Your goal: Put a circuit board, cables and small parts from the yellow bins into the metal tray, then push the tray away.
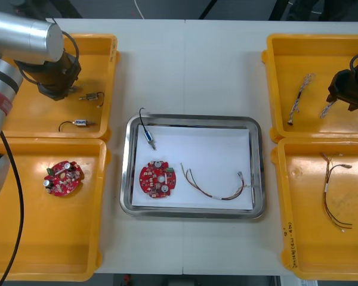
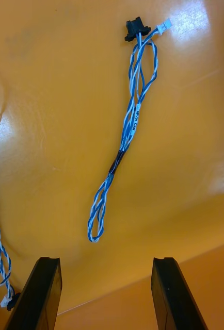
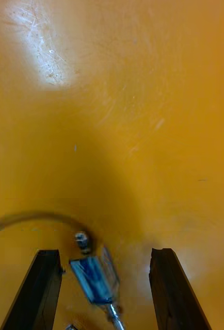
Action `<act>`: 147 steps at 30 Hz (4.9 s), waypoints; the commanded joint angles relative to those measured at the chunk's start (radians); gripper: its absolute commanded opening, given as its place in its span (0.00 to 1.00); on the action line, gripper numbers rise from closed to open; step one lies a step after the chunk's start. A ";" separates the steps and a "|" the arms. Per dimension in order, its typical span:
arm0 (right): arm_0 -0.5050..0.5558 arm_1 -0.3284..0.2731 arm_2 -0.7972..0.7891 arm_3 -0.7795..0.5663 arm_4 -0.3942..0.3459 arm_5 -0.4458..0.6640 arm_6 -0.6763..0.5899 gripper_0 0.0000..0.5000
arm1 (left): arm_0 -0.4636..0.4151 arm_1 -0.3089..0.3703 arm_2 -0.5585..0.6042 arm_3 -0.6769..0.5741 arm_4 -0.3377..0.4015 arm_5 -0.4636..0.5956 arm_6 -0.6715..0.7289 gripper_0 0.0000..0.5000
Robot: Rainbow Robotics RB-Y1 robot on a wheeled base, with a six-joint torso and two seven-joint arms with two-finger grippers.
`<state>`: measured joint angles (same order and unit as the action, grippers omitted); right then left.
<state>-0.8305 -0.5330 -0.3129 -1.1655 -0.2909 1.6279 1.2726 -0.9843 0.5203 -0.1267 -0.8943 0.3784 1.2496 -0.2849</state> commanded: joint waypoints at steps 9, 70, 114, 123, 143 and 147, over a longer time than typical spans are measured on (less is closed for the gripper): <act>-0.062 -0.033 -0.045 -0.036 -0.013 0.033 -0.027 1.00 | -0.051 -0.011 -0.051 0.049 -0.006 -0.055 0.069 1.00; -0.282 -0.085 -0.104 0.633 0.078 -0.390 -0.141 1.00 | -0.036 0.058 0.091 -0.526 0.050 0.646 -0.543 0.00; -0.223 -0.107 -0.064 0.394 0.030 -0.157 -0.162 0.00 | 0.135 0.060 -0.076 -0.963 0.169 0.670 -0.681 0.00; -0.160 -0.124 -0.035 0.078 -0.004 0.076 -0.142 0.00 | 0.136 0.060 -0.067 -0.962 0.168 0.670 -0.689 0.00; -0.059 -0.136 0.043 -0.444 -0.228 0.292 -0.113 0.00 | 0.136 0.058 -0.059 -0.963 0.172 0.670 -0.689 0.00; -0.045 -0.151 0.104 -0.542 -0.304 0.292 -0.116 0.00 | 0.138 0.058 -0.057 -0.962 0.172 0.670 -0.689 0.00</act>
<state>-0.8887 -0.6274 -0.2711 -1.6159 -0.5480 1.9141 1.1326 -0.8573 0.5436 -0.1983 -1.8207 0.5548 1.9128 -0.9740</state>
